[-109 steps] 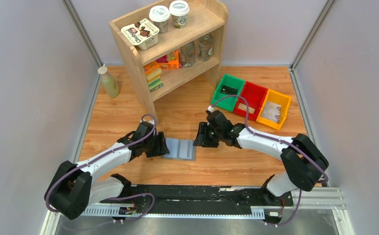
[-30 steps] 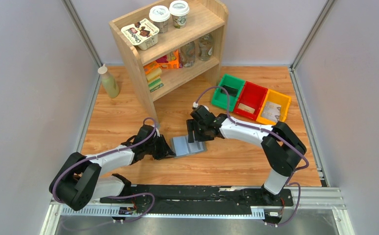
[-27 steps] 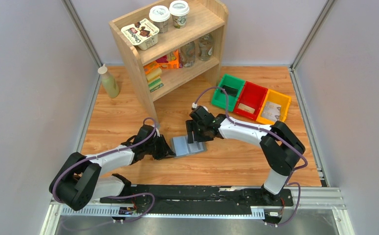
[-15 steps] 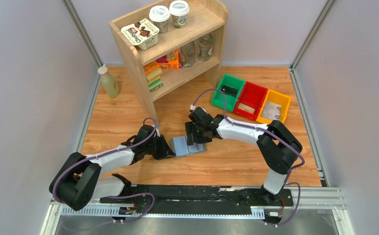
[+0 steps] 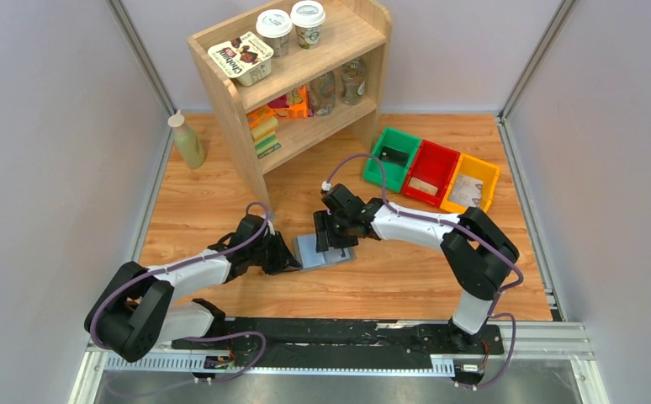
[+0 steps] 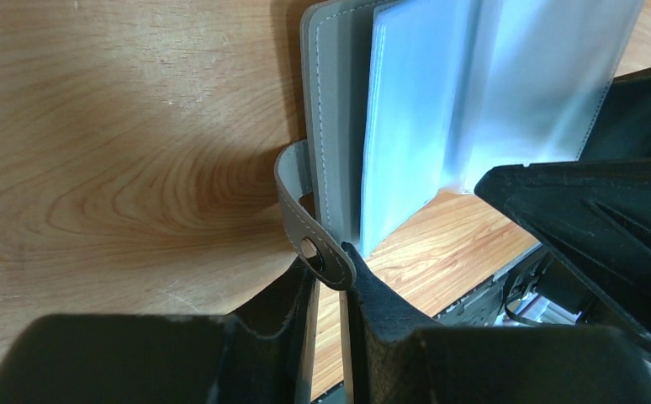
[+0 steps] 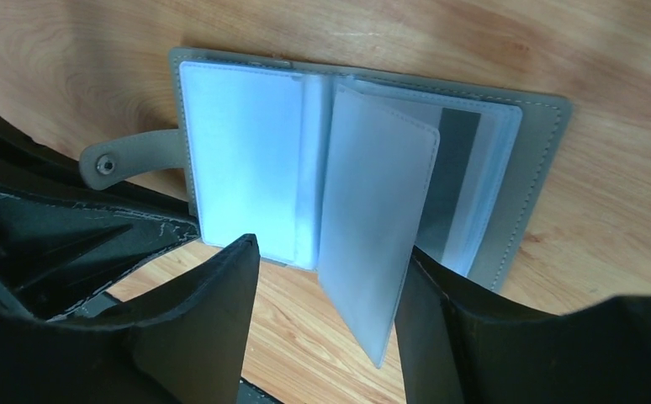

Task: Take the credit cards out of the card holder
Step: Remove the credit card from the card holder.

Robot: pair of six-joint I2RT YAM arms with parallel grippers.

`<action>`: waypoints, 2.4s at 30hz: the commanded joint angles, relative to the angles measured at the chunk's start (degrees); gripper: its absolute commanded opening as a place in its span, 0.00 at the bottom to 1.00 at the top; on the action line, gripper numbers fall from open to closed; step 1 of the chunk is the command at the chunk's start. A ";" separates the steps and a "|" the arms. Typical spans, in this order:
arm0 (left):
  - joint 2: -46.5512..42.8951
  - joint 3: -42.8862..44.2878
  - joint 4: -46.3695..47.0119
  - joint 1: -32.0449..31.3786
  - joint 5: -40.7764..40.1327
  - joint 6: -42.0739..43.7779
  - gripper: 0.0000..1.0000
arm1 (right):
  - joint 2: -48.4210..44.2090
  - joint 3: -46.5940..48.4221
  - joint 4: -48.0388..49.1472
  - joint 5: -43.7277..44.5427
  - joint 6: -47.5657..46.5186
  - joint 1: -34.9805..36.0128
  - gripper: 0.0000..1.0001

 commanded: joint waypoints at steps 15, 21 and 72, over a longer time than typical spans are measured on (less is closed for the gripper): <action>-5.65 -0.34 -0.01 0.32 -1.44 -0.06 0.32 | 4.93 1.41 12.75 -12.96 1.77 0.52 0.59; -11.98 -1.31 -4.22 0.14 -3.99 0.12 0.40 | 7.31 -1.31 13.99 -11.64 4.49 -0.45 0.49; 18.77 7.83 20.64 -2.50 0.31 -9.46 0.43 | -1.12 -8.26 12.84 -7.86 -0.42 -9.42 0.22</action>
